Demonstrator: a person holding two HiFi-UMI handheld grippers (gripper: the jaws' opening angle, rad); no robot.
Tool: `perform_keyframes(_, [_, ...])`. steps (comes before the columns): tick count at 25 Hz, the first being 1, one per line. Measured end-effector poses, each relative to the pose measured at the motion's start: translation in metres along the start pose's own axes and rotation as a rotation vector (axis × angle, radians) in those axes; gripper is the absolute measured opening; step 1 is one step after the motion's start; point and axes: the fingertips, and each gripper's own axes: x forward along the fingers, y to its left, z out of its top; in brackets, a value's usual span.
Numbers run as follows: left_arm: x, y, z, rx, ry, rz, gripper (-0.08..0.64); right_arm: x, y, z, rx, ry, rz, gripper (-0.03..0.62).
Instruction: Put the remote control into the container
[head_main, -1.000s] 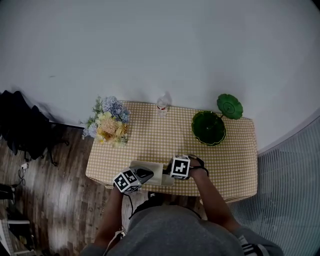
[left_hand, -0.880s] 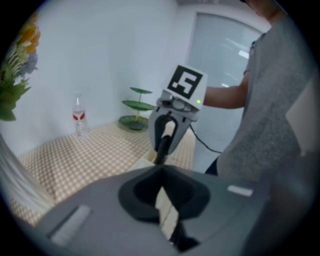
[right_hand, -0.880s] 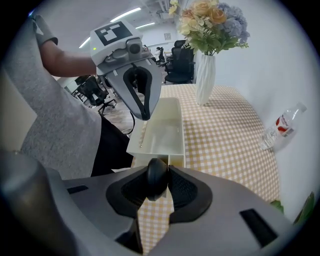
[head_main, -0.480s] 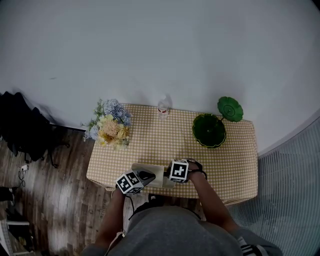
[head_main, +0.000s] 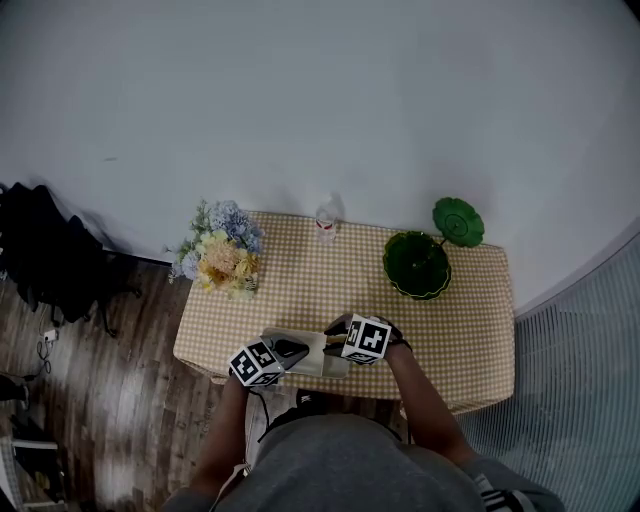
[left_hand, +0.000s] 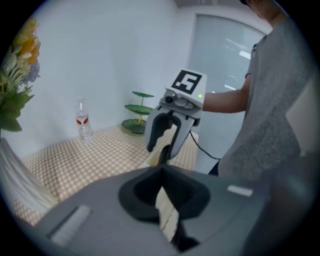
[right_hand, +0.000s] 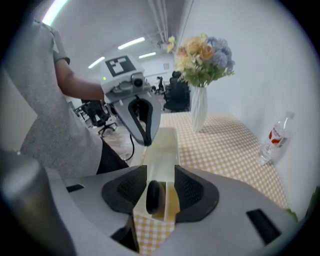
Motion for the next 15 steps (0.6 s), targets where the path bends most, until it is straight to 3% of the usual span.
perform_keyframes(5, [-0.004, -0.002, 0.006, -0.001, -0.017, 0.021, 0.000, -0.022, 0.002, 0.023, 0.000, -0.208, -0.041, 0.173])
perform_keyframes(10, [-0.007, -0.005, 0.012, -0.012, -0.047, 0.038, 0.000, -0.037, 0.003, 0.032, 0.027, -0.315, -0.069, 0.040])
perform_keyframes(15, [-0.014, -0.009, 0.021, -0.036, -0.100, 0.062, 0.000, -0.048, 0.008, 0.036, 0.085, -0.419, -0.060, 0.018])
